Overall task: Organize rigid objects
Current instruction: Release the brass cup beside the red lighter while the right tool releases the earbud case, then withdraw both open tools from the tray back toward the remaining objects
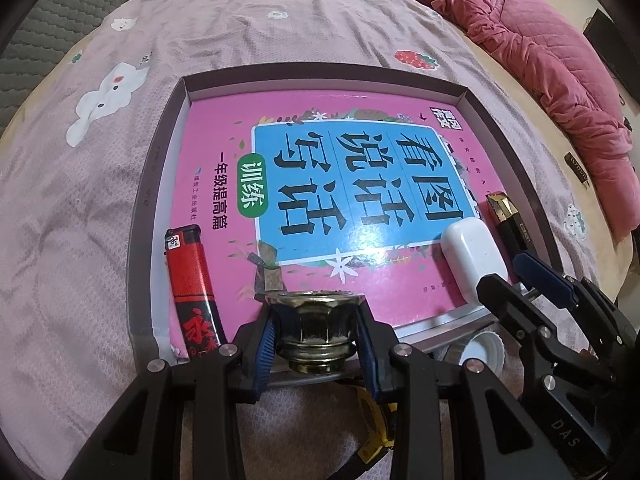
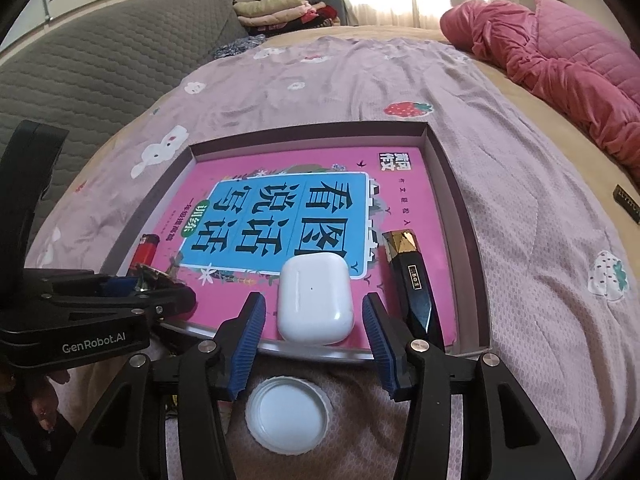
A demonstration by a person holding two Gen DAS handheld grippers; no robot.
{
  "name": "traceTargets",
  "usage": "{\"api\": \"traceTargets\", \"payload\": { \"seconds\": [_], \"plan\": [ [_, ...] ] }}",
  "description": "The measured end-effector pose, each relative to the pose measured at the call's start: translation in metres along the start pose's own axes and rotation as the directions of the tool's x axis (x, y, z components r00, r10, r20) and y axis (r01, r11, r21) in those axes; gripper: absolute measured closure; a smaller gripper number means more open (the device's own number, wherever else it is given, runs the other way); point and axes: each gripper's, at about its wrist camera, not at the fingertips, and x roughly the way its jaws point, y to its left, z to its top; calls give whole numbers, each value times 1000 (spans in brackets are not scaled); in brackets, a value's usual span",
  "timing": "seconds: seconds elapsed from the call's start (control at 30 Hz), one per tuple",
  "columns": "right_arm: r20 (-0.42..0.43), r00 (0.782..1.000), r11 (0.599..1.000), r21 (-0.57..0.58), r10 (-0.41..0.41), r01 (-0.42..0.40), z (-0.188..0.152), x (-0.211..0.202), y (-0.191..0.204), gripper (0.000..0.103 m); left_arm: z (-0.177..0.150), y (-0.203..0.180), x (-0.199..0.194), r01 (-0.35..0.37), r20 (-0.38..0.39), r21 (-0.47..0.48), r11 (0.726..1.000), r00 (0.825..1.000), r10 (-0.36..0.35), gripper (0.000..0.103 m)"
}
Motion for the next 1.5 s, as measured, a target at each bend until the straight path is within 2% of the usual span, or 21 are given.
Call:
{"api": "traceTargets", "payload": {
  "seconds": [0.57, 0.77, 1.5],
  "plan": [
    [-4, 1000, 1000, -4, -16, 16, -3, -4, 1, 46, -5, 11, -6, -1, 5, -37, 999, 1000, 1, 67],
    [0, 1000, 1000, 3, -22, 22, -4, -8, 0, 45, -5, 15, -7, -11, 3, -45, 999, 1000, 11, 61],
    [23, 999, 1000, -8, -26, 27, -3, -22, 7, 41, -11, 15, -22, -16, 24, -40, 999, 1000, 17, 60]
  ]
}}
